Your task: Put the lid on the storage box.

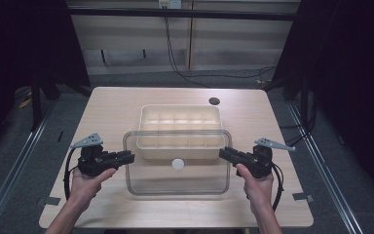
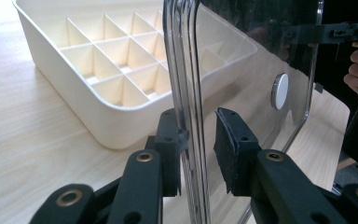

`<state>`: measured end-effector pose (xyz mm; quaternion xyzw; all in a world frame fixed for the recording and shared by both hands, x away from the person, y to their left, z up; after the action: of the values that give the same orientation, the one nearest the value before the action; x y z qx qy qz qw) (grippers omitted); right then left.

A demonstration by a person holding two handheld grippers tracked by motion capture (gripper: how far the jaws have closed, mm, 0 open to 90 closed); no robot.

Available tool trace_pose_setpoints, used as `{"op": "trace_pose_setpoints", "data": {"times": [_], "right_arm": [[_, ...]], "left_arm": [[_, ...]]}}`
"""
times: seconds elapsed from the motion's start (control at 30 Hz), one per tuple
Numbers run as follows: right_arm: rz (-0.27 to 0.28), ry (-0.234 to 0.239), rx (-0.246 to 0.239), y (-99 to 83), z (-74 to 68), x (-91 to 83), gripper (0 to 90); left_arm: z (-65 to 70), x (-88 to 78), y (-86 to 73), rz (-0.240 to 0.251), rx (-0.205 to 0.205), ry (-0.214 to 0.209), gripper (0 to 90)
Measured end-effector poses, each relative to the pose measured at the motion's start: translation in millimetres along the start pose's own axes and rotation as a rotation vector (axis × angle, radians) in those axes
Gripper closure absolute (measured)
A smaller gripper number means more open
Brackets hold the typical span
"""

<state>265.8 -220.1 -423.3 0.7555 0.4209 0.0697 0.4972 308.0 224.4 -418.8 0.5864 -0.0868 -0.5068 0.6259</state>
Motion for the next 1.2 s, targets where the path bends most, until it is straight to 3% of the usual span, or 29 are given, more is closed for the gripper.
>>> {"op": "trace_pose_setpoints", "data": {"times": [0.37,0.87,1.2], "right_arm": [[0.027,-0.001,0.010,17.9,5.3,6.3,66.3],[0.046,0.018,0.012,39.3,13.6,11.7,66.2],[0.049,0.012,0.006,56.8,15.3,21.3,66.0]], "left_arm": [[-7.6,4.2,16.1,0.012,-0.020,-0.001,71.9],[-7.6,2.8,42.6,0.033,0.005,0.017,72.2],[-18.2,6.1,56.0,0.042,-0.009,0.037,71.8]]}}
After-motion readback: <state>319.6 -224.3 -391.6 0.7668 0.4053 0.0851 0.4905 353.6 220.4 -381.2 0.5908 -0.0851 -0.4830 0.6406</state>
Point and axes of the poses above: each handheld gripper's, and its own axes: x roughly forward along the jaws, y roughly out of its top, z roughly to its right, the point moved 1 cm from there along x, roughly forward along the jaws, and after that the axes turned 5 degrees about y, right-handed, at the moved point
